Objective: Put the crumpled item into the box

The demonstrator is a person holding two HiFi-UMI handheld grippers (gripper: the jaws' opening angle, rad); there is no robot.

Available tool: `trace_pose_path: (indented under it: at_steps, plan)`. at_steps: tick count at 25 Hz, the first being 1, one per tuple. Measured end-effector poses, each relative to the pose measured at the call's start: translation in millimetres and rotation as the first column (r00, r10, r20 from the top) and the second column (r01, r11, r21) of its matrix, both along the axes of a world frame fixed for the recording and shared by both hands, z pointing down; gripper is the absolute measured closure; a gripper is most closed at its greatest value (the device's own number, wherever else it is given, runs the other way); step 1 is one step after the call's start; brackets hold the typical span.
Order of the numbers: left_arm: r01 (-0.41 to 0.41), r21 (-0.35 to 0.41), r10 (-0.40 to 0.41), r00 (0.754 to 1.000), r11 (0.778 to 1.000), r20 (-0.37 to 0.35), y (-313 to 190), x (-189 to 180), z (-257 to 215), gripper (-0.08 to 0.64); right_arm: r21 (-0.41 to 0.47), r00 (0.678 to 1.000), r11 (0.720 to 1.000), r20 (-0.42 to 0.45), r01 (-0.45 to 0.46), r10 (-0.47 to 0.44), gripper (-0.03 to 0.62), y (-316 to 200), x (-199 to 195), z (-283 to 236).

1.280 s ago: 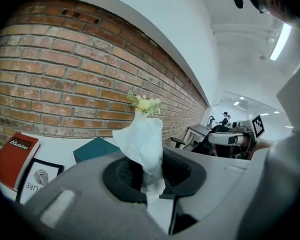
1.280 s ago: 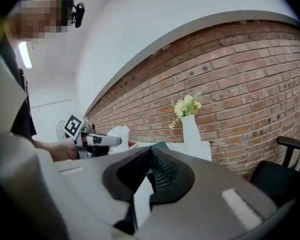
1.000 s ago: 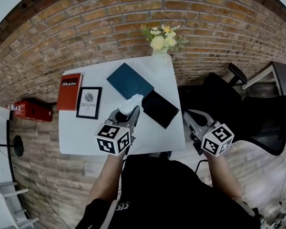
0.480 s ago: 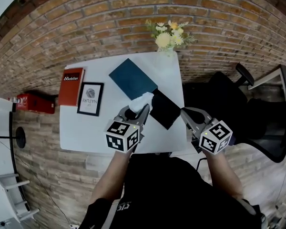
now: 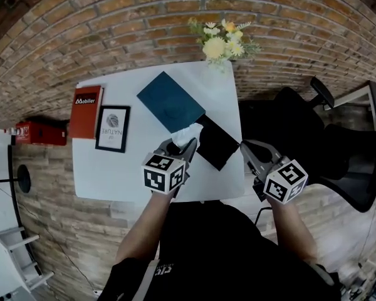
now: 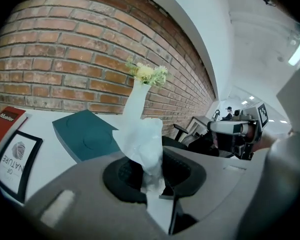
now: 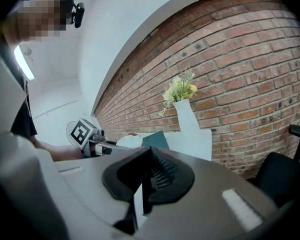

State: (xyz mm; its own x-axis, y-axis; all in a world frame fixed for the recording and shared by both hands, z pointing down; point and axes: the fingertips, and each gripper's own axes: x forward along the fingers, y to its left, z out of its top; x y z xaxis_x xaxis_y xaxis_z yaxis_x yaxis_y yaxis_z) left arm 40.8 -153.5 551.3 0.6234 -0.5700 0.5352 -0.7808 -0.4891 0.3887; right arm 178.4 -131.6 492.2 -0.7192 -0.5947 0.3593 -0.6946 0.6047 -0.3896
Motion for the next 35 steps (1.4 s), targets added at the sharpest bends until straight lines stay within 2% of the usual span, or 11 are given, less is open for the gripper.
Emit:
trace_pose_path:
  at_steps: [7, 15, 21, 25, 31, 35]
  plan:
    - [-0.070, -0.106, 0.073, 0.997, 0.992, 0.034, 14.3, 21.4, 47.0, 0.476, -0.031, 0.999, 0.999, 0.001, -0.043, 0.043, 0.592, 0.7, 17.5, 13.1]
    - [-0.148, -0.181, 0.160, 0.986, 0.972, 0.051, 18.5, 47.5, 88.1, 0.476, -0.055, 0.999, 0.997, -0.004, -0.052, 0.052, 0.592, 6.3, 20.6, 22.3]
    - [-0.194, -0.184, 0.211, 0.975, 0.964, 0.076, 10.8, 60.9, 90.7, 0.476, -0.055, 0.999, 0.997, -0.007, -0.055, 0.054, 0.592, 9.5, 18.2, 23.2]
    - [-0.252, -0.196, 0.273, 0.958, 0.948, 0.089, 5.8, 77.1, 92.3, 0.474, -0.056, 0.998, 0.997, -0.007, -0.060, 0.059, 0.592, 9.8, 20.1, 22.9]
    - [-0.204, -0.198, 0.239, 0.955, 0.959, 0.175, -6.5, 61.9, 101.8, 0.464, -0.053, 0.997, 0.996, -0.007, -0.075, 0.075, 0.592, 6.5, 26.9, 22.0]
    - [-0.207, -0.159, 0.246, 0.924, 0.965, 0.294, -14.4, 44.3, 107.9, 0.381, -0.058, 0.996, 0.995, 0.001, -0.085, 0.085, 0.592, 4.0, 29.6, 21.7]
